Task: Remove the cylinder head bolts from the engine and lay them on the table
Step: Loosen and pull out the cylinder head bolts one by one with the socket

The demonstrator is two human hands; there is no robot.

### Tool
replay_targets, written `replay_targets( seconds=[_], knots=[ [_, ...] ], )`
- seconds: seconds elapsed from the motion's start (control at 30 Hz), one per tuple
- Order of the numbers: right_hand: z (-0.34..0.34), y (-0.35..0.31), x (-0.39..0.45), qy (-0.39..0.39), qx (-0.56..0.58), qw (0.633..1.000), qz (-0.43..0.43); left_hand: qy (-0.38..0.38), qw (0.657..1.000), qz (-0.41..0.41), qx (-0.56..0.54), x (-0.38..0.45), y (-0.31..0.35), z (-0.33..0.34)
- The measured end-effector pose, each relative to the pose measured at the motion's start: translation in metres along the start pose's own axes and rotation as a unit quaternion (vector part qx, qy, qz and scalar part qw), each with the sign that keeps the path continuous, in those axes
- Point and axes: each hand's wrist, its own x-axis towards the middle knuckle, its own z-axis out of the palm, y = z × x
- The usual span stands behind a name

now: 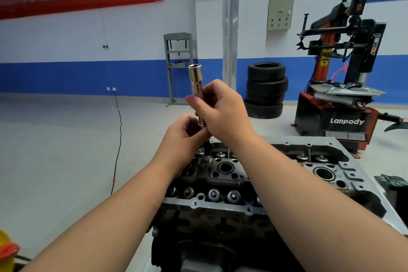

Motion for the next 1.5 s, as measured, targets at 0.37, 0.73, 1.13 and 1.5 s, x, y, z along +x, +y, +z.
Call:
replay_targets(
  seconds=[0.37,0.73,1.13,1.5],
  knots=[
    [0.0004,-0.0001,0.0006,-0.012,0.027,1.0,0.005,0.002,1.0,-0.004,-0.005,0.0003,-0.0011,-0.0004],
    [0.0013,-0.0002,-0.0003,-0.014,0.034,0.999,-0.005,-0.007,1.0,-0.005,-0.006,-0.0014,0.0,-0.0007],
    [0.0004,0.0005,0.0011,-0.049,0.046,0.998,0.003,-0.001,1.0,-0.005,-0.026,-0.0031,0.0038,0.0002],
    [0.0,0.0029,0.0021,-0.03,0.004,0.999,-0.009,-0.021,0.998,-0.017,-0.051,-0.0031,0.0029,-0.0012]
  ],
)
